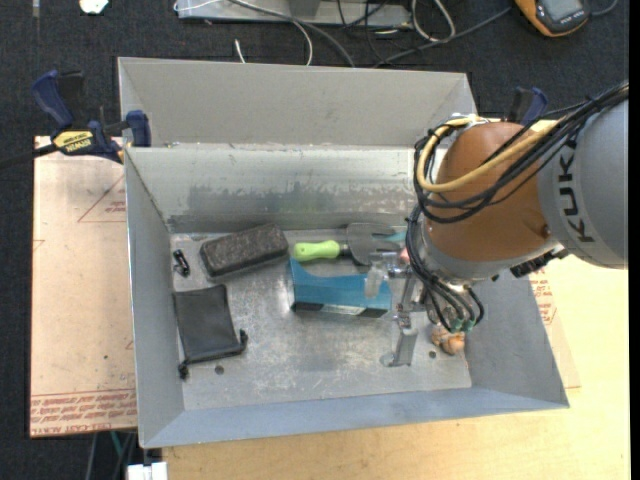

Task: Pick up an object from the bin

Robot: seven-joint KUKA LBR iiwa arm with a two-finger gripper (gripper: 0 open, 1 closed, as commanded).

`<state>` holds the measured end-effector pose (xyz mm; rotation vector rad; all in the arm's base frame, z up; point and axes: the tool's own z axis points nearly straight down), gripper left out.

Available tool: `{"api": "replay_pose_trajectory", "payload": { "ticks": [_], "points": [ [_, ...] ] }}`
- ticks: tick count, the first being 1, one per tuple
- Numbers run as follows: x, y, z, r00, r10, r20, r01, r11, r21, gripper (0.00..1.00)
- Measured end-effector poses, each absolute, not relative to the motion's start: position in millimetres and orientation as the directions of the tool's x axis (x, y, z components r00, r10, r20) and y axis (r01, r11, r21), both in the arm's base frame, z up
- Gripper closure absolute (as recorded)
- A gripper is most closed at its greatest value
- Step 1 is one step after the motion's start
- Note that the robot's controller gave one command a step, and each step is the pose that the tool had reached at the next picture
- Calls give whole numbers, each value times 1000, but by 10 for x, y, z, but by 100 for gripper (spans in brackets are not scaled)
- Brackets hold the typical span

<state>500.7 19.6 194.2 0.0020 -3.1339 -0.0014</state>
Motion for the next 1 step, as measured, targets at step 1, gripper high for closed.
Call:
{"api": "replay_pose_trajectory", "payload": {
  "ticks": [1],
  "points": [
    [5024, 195, 1984, -1000, -1, 0, -1, 1000, 1, 0]
  ]
}}
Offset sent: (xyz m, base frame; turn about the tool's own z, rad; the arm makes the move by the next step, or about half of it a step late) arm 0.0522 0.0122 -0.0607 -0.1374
